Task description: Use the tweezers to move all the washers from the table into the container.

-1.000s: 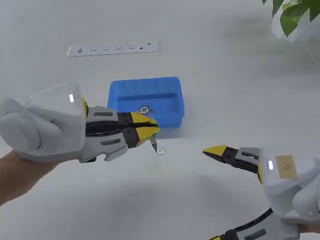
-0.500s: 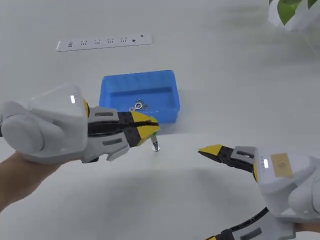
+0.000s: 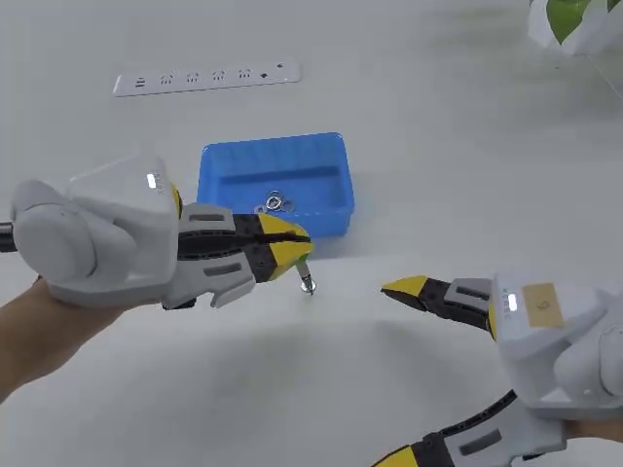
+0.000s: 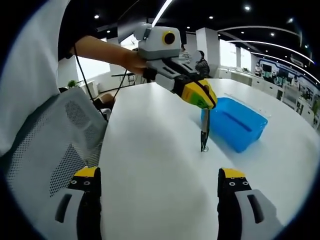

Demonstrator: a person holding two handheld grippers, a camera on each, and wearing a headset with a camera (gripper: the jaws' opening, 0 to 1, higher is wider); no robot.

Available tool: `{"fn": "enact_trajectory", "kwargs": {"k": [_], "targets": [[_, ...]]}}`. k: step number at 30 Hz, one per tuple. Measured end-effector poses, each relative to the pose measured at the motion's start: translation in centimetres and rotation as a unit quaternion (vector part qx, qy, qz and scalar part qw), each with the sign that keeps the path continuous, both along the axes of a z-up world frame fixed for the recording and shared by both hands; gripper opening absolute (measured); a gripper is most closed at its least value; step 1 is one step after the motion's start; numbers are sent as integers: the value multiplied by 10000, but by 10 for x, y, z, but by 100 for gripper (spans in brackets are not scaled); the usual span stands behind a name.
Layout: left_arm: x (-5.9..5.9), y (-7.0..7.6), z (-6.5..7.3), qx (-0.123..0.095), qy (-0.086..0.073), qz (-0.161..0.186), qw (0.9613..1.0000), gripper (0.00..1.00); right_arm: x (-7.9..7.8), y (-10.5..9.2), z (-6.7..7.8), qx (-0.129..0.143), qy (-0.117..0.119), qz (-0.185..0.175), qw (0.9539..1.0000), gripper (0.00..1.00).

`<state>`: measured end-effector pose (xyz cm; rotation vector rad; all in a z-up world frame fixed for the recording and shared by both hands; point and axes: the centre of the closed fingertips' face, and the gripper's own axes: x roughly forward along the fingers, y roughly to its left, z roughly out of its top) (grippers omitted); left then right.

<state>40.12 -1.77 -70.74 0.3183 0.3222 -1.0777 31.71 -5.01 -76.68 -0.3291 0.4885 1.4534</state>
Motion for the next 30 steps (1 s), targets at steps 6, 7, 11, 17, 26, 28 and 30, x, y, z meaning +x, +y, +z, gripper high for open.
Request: {"fn": "enact_trajectory", "kwargs": {"k": [6,7,11,17,26,28,30], "targets": [[4,-3,-1,6,77,-12,10000,5,31,17,9,138,-27,72,9999,85],[4,-3,-1,14,81,-25,10000,5,37,20,10,159,-59,101,9998,82],[3,-5,-1,9,134,-63,9999,5,61,33,12,205,-58,215,9995,65],[2,-11,0,-22,205,-96,9997,5,75,51,7,117,23,561,9984,41],[4,-14,-1,5,208,-154,9997,6,73,59,1,-58,-89,1010,9948,20],[3,-14,-2,17,209,-180,9996,6,76,58,2,-60,-117,998,9949,17],[2,-16,-2,21,211,-207,9996,6,79,58,2,-49,-118,992,9950,12]]}}
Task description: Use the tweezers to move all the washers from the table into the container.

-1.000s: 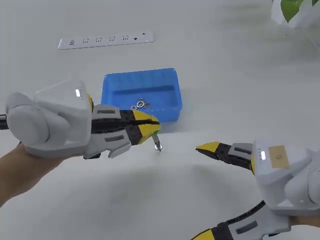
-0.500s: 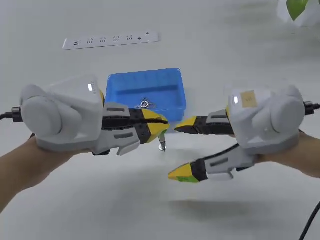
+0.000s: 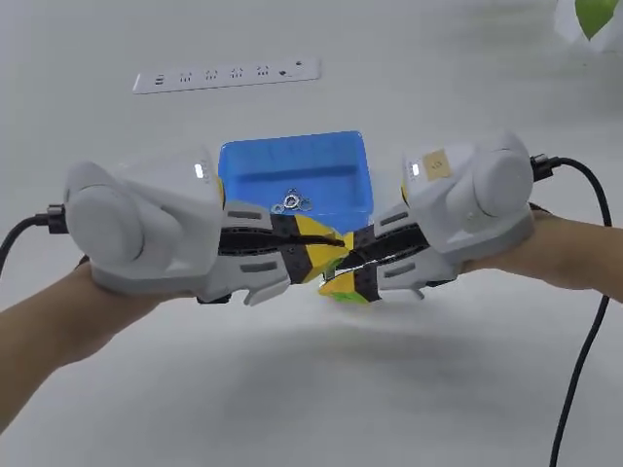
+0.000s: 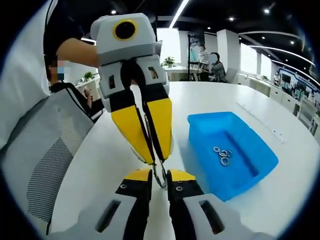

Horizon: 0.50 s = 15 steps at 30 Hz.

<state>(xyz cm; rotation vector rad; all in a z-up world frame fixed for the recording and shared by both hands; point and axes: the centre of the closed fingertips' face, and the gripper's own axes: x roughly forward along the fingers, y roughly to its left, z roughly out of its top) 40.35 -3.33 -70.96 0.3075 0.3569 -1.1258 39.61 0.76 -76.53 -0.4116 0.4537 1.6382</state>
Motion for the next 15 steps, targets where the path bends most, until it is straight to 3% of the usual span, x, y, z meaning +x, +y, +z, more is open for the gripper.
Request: {"fn": "enact_trajectory", "kwargs": {"k": [7,11,15], "targets": [[0,-2,-1,30,-13,-9,10000,6,-3,-1,0,11,-145,168,9998,11],[5,1,0,98,-45,219,9997,6,-2,1,-1,-44,-364,161,9992,11],[4,1,2,10,21,388,9992,7,-1,1,-1,-48,-388,138,9991,11]]}}
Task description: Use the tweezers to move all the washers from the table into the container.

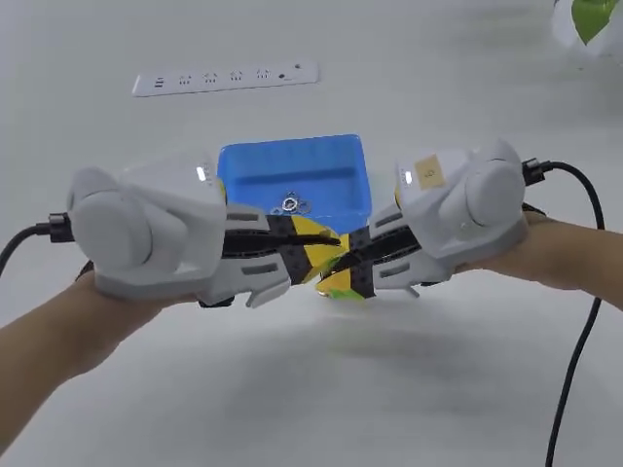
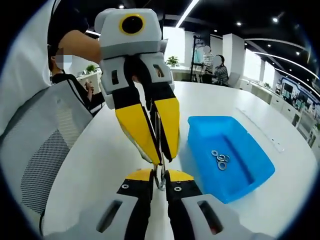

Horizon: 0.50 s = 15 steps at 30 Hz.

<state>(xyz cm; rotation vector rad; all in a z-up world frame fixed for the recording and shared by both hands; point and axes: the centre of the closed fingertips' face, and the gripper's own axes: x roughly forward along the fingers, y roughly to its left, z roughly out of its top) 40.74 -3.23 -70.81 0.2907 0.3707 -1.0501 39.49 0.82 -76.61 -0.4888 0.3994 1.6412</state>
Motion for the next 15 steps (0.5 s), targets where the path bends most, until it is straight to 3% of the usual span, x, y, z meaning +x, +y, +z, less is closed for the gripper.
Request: {"fn": "enact_trajectory", "kwargs": {"k": [3,6,10,12,13,15], "targets": [[-1,-1,10,-247,11,74,9997,16,-1,0,0,5,-36,-18,10000,11],[-2,-1,11,-204,-6,87,9998,22,-1,-1,0,8,-51,-54,10000,11],[-16,4,3,117,27,-10,9999,29,-1,-1,0,-19,-77,-69,9999,11],[-21,8,2,205,-74,38,9998,33,-1,-1,2,-19,-99,-88,9999,11],[-20,10,3,197,-114,95,9997,40,1,-1,3,3,-105,-123,9999,11],[-23,16,8,-31,-19,324,9995,47,2,-1,9,93,-54,-208,9997,11]]}}
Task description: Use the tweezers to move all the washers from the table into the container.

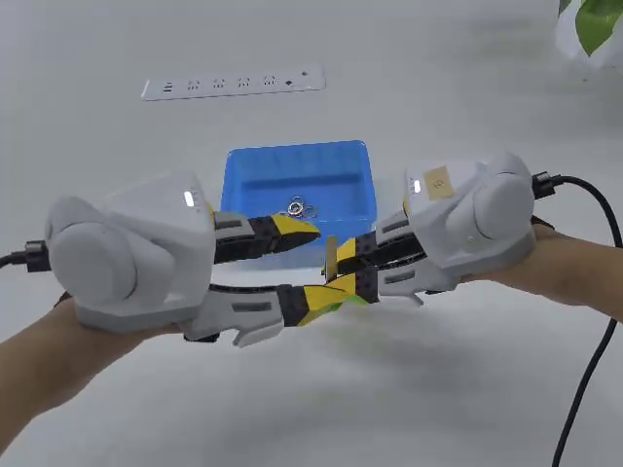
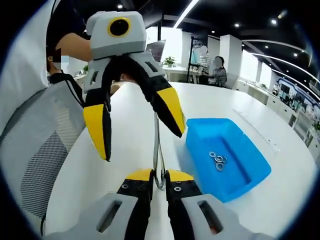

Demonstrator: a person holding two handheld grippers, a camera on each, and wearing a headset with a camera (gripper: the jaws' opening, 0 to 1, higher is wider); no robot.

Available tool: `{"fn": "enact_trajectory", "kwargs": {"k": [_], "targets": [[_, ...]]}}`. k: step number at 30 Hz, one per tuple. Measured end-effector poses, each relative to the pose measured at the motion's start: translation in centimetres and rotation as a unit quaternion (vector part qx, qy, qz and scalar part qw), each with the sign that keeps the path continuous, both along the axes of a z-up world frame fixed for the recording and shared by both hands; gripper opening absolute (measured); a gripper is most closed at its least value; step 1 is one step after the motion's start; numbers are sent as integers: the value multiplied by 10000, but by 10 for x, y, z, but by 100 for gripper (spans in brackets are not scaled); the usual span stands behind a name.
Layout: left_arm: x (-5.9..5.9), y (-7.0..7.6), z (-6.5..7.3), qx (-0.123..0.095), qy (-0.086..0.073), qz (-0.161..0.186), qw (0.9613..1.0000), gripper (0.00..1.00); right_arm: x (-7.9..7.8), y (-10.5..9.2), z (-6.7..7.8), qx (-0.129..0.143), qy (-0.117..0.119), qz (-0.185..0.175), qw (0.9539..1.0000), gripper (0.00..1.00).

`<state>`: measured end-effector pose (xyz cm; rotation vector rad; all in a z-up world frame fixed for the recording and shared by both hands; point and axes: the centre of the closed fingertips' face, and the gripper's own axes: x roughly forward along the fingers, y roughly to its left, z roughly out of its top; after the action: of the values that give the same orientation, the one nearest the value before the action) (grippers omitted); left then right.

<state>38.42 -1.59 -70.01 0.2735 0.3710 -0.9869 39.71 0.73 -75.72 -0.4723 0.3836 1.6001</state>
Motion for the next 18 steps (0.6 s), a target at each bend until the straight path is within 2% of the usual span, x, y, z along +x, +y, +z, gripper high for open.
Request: {"fn": "enact_trajectory", "kwargs": {"k": [6,10,13,18], "targets": [[-10,17,7,-117,29,341,9993,52,-2,2,13,73,-54,-56,9999,11],[-18,25,12,-313,47,598,9977,64,-7,6,23,129,-68,-27,9999,11],[-24,30,16,-334,-9,724,9968,69,-9,8,28,135,-126,13,9998,11],[-32,40,18,-476,80,983,9940,81,-11,11,41,170,-198,69,9996,11]]}}
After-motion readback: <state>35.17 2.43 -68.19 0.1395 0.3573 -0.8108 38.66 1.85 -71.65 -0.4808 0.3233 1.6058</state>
